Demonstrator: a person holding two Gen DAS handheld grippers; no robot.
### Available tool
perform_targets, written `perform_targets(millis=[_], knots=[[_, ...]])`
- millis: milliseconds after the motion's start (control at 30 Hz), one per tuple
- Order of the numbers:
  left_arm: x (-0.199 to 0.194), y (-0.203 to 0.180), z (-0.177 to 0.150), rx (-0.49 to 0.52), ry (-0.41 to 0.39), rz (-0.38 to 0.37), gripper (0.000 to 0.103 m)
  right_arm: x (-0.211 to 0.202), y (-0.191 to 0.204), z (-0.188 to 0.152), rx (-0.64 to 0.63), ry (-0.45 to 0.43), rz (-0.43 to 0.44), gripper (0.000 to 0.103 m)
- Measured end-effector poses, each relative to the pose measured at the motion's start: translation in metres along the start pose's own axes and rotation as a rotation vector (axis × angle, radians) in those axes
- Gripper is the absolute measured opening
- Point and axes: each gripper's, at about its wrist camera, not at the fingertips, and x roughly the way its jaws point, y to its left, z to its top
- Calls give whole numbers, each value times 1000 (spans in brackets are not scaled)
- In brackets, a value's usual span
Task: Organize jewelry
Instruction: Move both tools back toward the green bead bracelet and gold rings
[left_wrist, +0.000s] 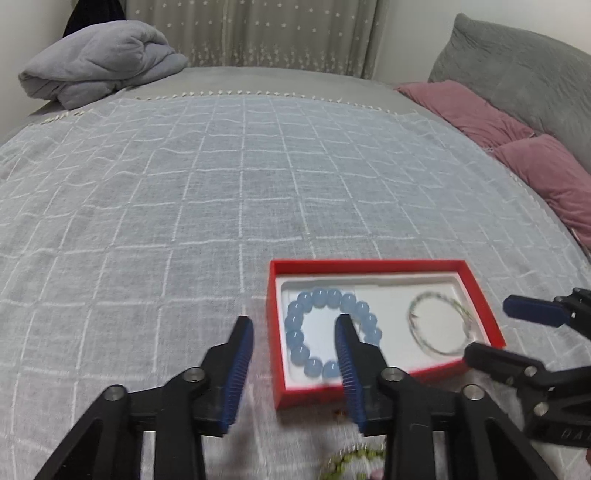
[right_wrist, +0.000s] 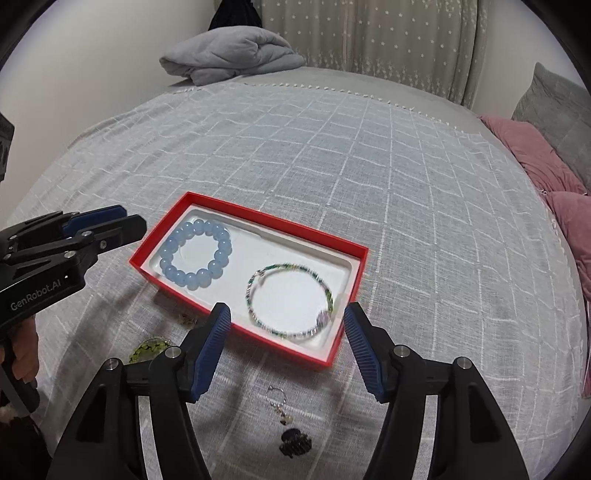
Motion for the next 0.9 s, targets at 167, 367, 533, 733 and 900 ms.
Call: perform_targets(millis=[167,367,533,733,900], knots=[[-20,0,-12,14,0,29,68,-22,-1,-10,-4,-7,-13,68],[-31,5,-28,-28,46,25,83,-36,-1,-27,6,5,-16,71],[-31,3,-47,-20,89,43,86,-36,-1,-43,33,27,-3,72],[-27,4,-67,-26,131,67,86,-25,-5,-62,85,89,-22,72],[-20,6,-81,-10,176,68,86,-21,-12,-73,116,105,-27,72]])
